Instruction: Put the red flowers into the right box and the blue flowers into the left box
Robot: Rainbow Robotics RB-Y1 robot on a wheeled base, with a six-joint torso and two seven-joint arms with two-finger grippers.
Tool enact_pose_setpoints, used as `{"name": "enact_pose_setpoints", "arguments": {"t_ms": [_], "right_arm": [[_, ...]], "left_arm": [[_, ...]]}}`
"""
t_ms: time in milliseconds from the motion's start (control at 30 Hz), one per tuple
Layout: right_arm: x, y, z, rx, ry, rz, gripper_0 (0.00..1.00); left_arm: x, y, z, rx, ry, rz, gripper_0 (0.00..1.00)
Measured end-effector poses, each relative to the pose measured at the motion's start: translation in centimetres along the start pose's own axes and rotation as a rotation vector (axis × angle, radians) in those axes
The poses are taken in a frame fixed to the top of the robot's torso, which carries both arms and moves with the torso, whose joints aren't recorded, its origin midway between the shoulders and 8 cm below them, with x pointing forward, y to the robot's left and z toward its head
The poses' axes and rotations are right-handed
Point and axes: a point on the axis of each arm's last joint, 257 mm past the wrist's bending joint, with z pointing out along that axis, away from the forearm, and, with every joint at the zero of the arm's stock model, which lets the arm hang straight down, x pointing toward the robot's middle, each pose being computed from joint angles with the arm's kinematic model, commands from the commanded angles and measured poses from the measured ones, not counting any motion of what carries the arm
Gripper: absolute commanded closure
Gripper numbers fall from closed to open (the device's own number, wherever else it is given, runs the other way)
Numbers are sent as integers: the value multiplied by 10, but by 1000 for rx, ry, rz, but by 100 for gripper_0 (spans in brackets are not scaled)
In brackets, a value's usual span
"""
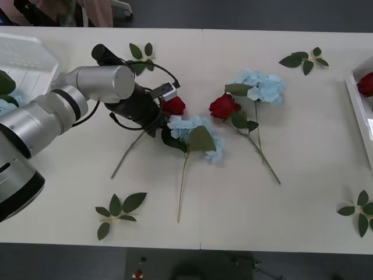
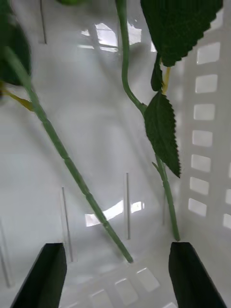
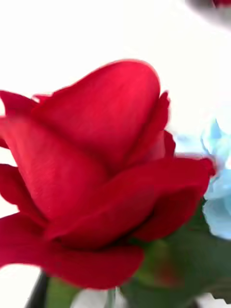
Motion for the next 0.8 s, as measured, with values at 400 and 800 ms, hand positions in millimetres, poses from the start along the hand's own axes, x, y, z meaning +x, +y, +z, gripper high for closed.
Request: {"name": "enact_pose_setpoints", "arguments": {"t_ms": [400,800], "right_arm": [[-53,186,-131,-458,-19,-65,30],[-53,387,-137,-505,-13,-20,29]], "left_arm": [[-36,12,-39,31,-150,-61,100],[-215,-17,-275,487,-869,-410,100]]}}
